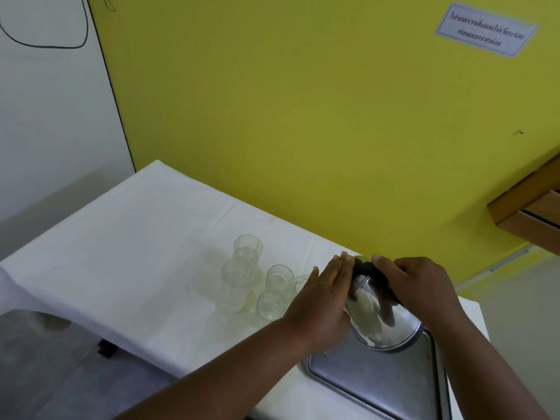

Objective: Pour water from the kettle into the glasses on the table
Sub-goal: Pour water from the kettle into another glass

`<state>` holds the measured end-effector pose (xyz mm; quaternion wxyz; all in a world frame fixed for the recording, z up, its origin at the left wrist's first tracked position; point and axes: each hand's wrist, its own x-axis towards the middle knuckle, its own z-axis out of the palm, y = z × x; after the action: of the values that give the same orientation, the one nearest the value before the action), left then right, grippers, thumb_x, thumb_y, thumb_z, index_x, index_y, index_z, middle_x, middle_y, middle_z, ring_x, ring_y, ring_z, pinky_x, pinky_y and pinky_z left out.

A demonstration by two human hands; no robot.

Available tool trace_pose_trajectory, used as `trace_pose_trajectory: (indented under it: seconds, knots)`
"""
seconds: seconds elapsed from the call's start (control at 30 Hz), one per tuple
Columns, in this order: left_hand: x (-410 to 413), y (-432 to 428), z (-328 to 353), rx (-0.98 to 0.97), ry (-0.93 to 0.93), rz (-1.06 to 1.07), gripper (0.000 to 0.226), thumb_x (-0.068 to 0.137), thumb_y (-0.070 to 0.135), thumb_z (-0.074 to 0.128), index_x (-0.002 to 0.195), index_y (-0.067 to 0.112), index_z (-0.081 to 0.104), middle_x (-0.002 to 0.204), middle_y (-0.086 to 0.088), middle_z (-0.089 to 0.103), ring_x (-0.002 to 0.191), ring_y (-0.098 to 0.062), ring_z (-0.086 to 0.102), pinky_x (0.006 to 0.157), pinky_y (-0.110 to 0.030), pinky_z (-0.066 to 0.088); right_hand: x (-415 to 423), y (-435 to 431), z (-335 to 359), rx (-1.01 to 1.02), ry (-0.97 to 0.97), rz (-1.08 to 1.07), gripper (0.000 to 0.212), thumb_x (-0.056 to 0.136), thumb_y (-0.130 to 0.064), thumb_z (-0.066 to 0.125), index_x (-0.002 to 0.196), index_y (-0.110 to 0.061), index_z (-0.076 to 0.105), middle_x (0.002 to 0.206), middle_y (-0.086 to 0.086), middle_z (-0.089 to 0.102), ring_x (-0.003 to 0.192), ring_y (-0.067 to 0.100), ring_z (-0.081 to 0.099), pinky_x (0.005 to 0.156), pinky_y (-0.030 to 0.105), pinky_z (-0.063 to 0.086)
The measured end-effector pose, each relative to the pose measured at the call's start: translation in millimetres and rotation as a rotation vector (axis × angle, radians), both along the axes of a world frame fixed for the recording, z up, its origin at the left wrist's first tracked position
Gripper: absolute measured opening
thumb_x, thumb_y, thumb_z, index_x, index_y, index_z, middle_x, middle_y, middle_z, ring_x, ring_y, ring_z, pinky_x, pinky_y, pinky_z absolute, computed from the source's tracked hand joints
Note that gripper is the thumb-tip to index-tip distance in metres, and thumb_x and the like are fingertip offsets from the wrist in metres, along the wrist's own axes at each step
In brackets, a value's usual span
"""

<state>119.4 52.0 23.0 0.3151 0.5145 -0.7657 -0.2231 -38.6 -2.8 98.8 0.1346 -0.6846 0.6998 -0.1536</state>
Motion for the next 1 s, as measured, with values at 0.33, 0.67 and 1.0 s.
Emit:
trace_pose_trajectory:
  seconds: [0.33, 0.67, 1.0]
  knots:
    - [0, -1, 0, -0.004, -0.003, -0.003, 0.085, 0.08, 0.003, 0.051, 0.151, 0.006, 0.003, 0.16, -0.01, 0.007, 0.147, -0.021, 0.001, 0.118, -0.045, 0.009, 0, 1, 1, -0.027, -0.022, -0.002, 0.065, 0.089, -0.052, 0.057, 0.055, 0.003, 0.059, 0.057, 0.024, 0.064, 0.064, 0.04, 0.063, 0.061, 0.041, 0.05]
    - [-3, -1, -1, -0.073, -0.064, -0.026, 0.085, 0.079, 0.002, 0.054, 0.15, 0.004, 0.007, 0.16, -0.013, 0.009, 0.147, -0.025, 0.003, 0.117, -0.051, 0.012, -9, 12, -14, -0.012, -0.281, -0.079, 0.06, 0.092, -0.043, 0.062, 0.043, -0.009, 0.056, 0.032, 0.0, 0.053, 0.046, 0.026, 0.051, 0.057, 0.033, 0.04]
    - [-19, 0, 0, -0.235, -0.124, -0.04, 0.079, 0.076, 0.001, 0.053, 0.147, 0.0, 0.018, 0.158, -0.017, 0.016, 0.146, -0.029, 0.009, 0.112, -0.056, 0.021, -29, 35, -43, 0.016, -0.708, -0.248, 0.053, 0.089, -0.044, 0.062, 0.066, 0.002, 0.071, 0.052, 0.017, 0.054, 0.054, 0.021, 0.042, 0.06, 0.034, 0.032]
